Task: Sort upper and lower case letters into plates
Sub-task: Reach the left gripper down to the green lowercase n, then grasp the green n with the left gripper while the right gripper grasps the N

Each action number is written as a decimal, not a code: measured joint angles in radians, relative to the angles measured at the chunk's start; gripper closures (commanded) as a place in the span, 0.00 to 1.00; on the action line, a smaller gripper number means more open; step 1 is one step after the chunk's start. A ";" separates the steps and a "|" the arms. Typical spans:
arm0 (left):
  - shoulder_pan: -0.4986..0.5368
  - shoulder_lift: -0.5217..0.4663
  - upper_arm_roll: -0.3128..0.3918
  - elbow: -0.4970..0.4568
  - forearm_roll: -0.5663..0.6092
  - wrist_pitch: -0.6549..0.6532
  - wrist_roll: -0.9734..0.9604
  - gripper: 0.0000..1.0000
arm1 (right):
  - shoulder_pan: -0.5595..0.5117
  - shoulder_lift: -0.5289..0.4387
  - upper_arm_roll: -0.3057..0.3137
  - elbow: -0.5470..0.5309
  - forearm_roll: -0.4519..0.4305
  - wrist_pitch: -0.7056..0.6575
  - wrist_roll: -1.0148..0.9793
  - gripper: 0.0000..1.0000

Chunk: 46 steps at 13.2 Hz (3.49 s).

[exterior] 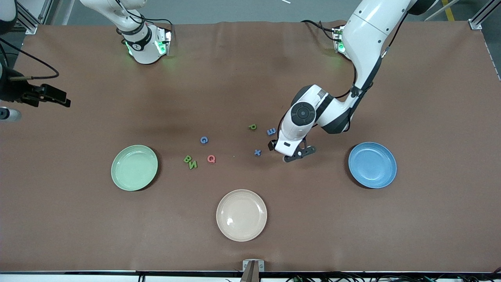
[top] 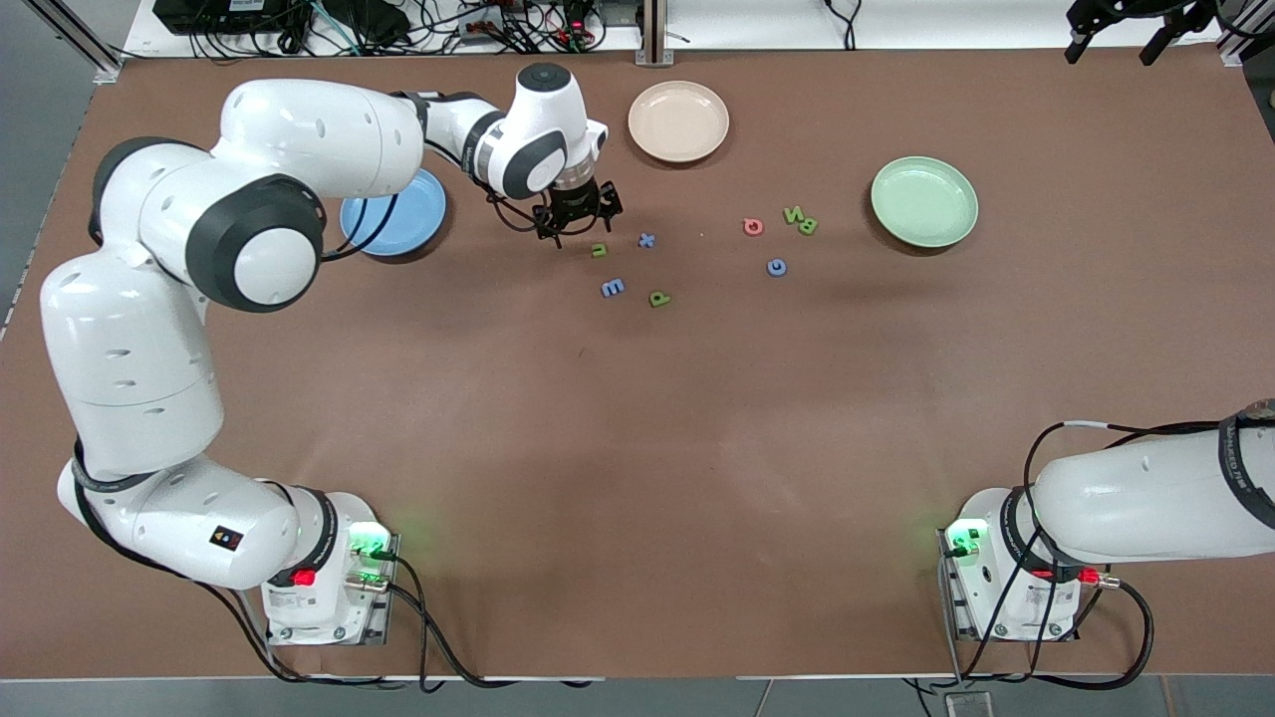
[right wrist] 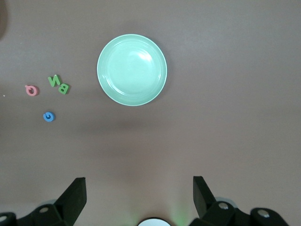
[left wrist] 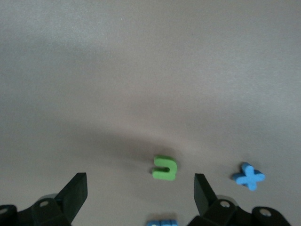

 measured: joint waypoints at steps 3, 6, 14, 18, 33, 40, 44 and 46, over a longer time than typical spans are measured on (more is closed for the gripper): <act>-0.009 0.040 0.000 0.034 0.024 0.007 0.000 0.00 | -0.020 0.025 -0.001 0.008 -0.001 0.048 0.000 0.00; -0.026 0.062 0.001 0.056 0.025 0.007 0.000 0.03 | -0.031 0.034 0.000 0.015 -0.001 0.054 0.000 0.00; -0.031 0.079 0.002 0.066 0.032 0.019 0.000 0.37 | -0.033 0.097 0.003 0.030 -0.001 0.061 0.000 0.00; -0.034 0.083 0.002 0.069 0.032 0.019 0.000 0.40 | -0.013 0.112 0.016 0.022 0.020 0.105 0.083 0.00; -0.038 0.099 0.004 0.082 0.033 0.020 0.000 0.54 | 0.403 0.563 0.029 -0.042 0.027 0.708 0.536 0.00; -0.038 0.100 0.004 0.084 0.033 0.020 0.000 0.64 | 0.457 0.629 0.019 -0.131 0.027 0.907 0.307 0.16; -0.038 0.101 0.004 0.085 0.033 0.020 0.000 0.78 | 0.458 0.629 0.019 -0.162 0.025 0.940 0.278 0.21; -0.038 0.101 0.004 0.087 0.033 0.020 0.000 0.82 | 0.458 0.629 0.019 -0.169 0.025 0.940 0.275 0.21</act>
